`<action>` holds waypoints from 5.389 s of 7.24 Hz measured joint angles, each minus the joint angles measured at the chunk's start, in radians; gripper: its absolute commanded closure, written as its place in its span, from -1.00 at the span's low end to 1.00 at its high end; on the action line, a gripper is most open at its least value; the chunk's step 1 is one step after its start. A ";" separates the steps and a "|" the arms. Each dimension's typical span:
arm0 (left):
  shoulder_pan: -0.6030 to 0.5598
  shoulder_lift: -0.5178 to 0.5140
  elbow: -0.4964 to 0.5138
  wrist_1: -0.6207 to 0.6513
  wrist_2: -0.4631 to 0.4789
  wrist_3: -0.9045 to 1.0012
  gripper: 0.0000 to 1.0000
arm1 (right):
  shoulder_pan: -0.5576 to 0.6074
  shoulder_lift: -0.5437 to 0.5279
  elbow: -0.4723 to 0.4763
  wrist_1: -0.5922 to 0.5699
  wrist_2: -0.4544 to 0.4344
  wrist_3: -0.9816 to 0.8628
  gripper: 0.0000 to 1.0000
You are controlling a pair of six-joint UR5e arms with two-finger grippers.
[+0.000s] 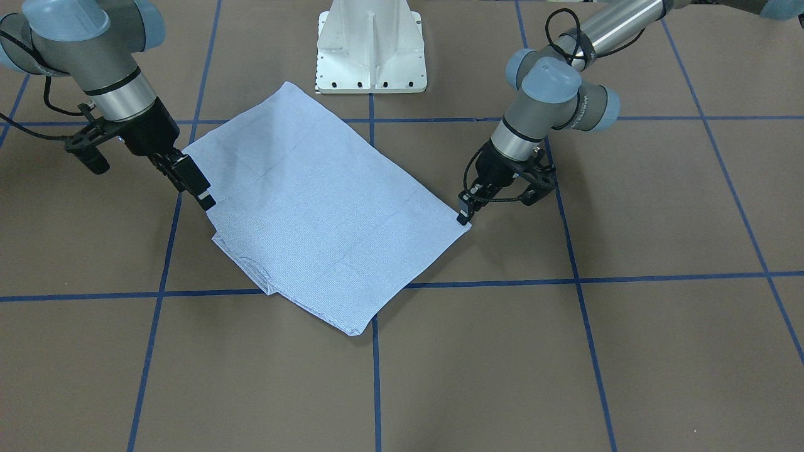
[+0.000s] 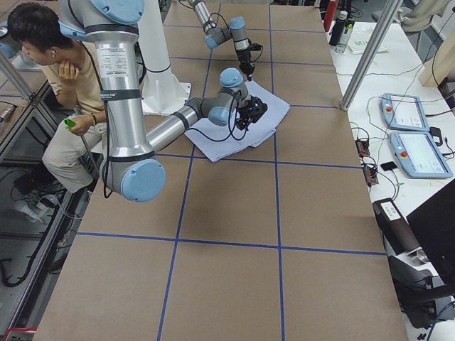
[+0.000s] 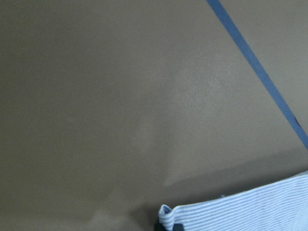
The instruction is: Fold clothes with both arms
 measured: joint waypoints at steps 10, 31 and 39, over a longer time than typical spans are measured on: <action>-0.296 -0.371 0.523 -0.142 -0.137 0.279 -0.18 | -0.159 0.046 0.005 -0.025 -0.070 0.045 -1.00; -0.304 -0.204 0.299 -0.116 -0.240 0.247 -0.29 | -0.477 0.313 -0.150 -0.346 -0.371 0.511 -0.41; -0.301 -0.193 0.284 -0.117 -0.240 0.215 -0.29 | -0.483 0.318 -0.127 -0.354 -0.369 0.549 1.00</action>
